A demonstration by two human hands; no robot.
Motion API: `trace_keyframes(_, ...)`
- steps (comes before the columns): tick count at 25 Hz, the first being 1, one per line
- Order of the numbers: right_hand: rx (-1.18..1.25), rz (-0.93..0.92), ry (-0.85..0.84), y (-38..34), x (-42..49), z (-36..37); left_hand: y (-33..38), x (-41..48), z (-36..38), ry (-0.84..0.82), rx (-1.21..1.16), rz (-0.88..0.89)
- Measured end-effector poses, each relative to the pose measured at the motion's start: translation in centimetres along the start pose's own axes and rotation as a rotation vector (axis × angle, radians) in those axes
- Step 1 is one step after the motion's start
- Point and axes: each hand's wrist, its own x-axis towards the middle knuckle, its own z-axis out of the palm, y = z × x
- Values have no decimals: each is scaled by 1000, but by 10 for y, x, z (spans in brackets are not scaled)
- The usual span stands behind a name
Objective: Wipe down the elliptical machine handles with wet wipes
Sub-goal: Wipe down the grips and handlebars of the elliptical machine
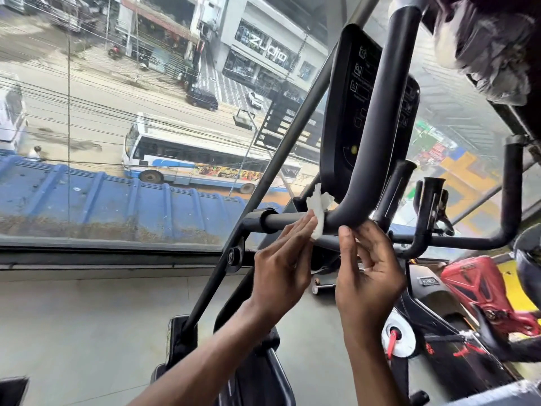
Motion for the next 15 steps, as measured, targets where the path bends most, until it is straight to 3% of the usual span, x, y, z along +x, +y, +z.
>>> trace_keyframes(8, 17, 25, -78, -12, 4, -8, 34, 11, 4, 66, 120, 80)
trace_keyframes(15, -49, 47, -139, -21, 7, -13, 47, 21, 0, 41, 168, -67)
